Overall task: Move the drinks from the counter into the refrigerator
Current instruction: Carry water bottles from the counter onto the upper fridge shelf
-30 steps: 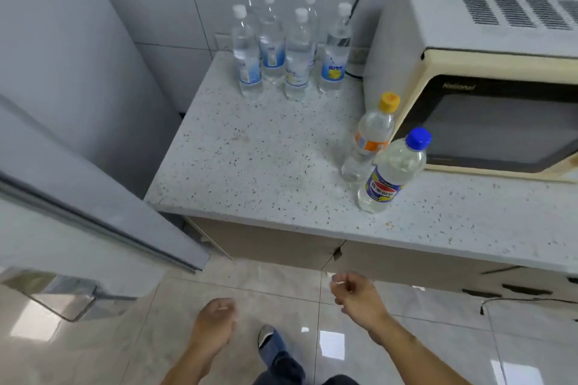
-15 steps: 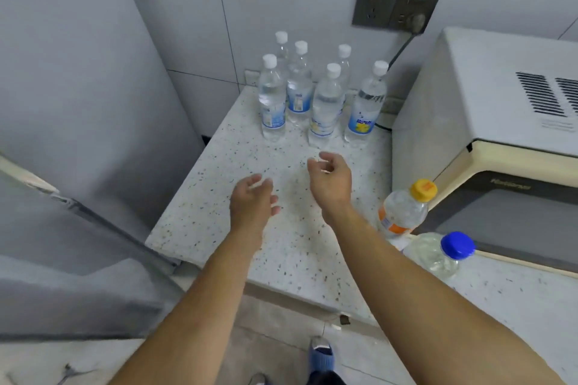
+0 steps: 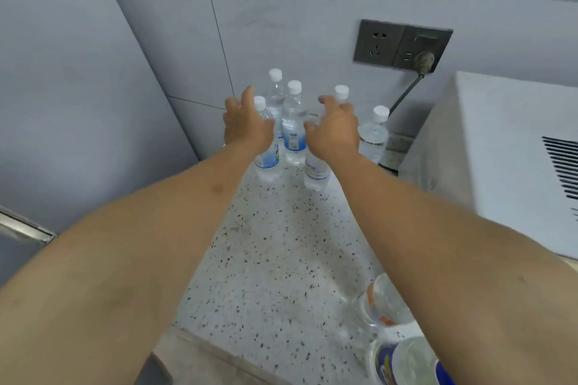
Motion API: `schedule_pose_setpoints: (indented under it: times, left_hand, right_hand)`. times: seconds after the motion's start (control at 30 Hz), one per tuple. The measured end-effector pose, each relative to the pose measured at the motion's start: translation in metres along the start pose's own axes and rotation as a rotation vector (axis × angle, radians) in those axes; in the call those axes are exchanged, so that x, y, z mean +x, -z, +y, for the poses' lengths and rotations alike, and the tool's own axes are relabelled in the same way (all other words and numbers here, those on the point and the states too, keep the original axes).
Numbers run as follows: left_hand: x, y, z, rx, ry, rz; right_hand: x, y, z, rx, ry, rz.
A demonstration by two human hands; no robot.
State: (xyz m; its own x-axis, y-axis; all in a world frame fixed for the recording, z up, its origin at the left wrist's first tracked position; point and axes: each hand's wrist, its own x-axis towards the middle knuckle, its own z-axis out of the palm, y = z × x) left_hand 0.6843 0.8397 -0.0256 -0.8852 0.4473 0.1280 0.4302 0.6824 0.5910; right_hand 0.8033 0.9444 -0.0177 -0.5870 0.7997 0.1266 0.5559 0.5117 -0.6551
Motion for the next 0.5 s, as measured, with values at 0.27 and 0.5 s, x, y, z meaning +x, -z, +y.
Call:
schedule_pose_setpoints:
  times: [0.27,0.5]
  left_hand:
    - [0.014,0.003,-0.001,0.079,-0.127,-0.159]
    - [-0.044,0.003,-0.01,-0.085,-0.044,-0.161]
  right_hand:
    - [0.011,0.001,0.01,-0.258,0.04,-0.139]
    - [-0.017,0.019,0.004,-0.306,0.012,-0.262]
